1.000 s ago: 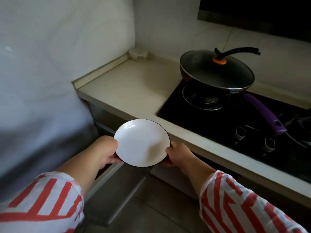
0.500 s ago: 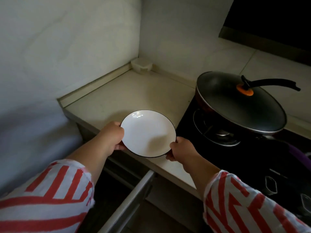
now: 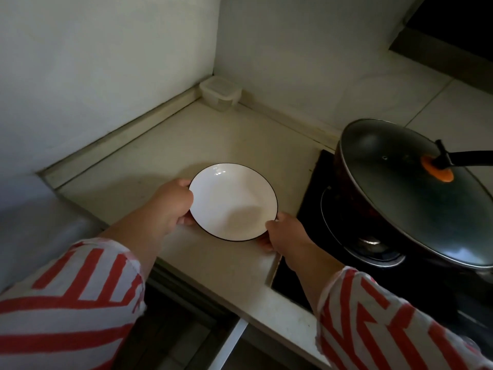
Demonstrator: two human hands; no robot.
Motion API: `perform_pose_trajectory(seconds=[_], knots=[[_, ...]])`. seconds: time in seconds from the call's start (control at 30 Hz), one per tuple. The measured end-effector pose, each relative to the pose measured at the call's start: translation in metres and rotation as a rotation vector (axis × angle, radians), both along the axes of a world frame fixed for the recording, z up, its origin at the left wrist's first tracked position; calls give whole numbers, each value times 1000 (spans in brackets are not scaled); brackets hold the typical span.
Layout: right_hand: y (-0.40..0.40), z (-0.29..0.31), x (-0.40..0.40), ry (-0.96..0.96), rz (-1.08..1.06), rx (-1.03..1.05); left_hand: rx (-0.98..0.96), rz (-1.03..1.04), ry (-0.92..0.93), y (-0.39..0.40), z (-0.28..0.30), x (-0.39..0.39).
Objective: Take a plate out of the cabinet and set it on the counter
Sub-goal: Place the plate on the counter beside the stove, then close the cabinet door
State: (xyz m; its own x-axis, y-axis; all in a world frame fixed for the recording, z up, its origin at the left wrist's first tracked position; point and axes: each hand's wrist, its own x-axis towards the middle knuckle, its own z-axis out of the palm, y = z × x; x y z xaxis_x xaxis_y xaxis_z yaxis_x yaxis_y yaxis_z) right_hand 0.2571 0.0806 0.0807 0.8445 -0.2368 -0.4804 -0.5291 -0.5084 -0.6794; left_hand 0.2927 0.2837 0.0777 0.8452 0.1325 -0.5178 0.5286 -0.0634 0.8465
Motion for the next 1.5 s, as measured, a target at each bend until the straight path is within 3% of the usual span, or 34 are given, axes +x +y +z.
perform_pose_trajectory(seconds=[0.27,0.33,0.43,0.57,0.83,1.03,1.27,1.5], knots=[[0,-5,6,-14,31,-32,16,12,1,3,-8,11],[-2,-4,0,8,12,40,35,28,10,5,-10,9],[-11,2,-18,-5,-112,161,128,116,-16,10,-13,-2],[-20,16,-59,-33,-106,173,263,203,-113,10,-11,-38],[-40,41,-189,-47,-32,233,335,27,9,-4,-7,-183],[-65,42,-292,43,17,253,595,-238,-14,-21,11,-283],[-66,24,-337,21,-103,248,852,-629,180,-26,15,-332],[-45,5,-367,41,-202,194,860,-755,232,-19,-11,-343]])
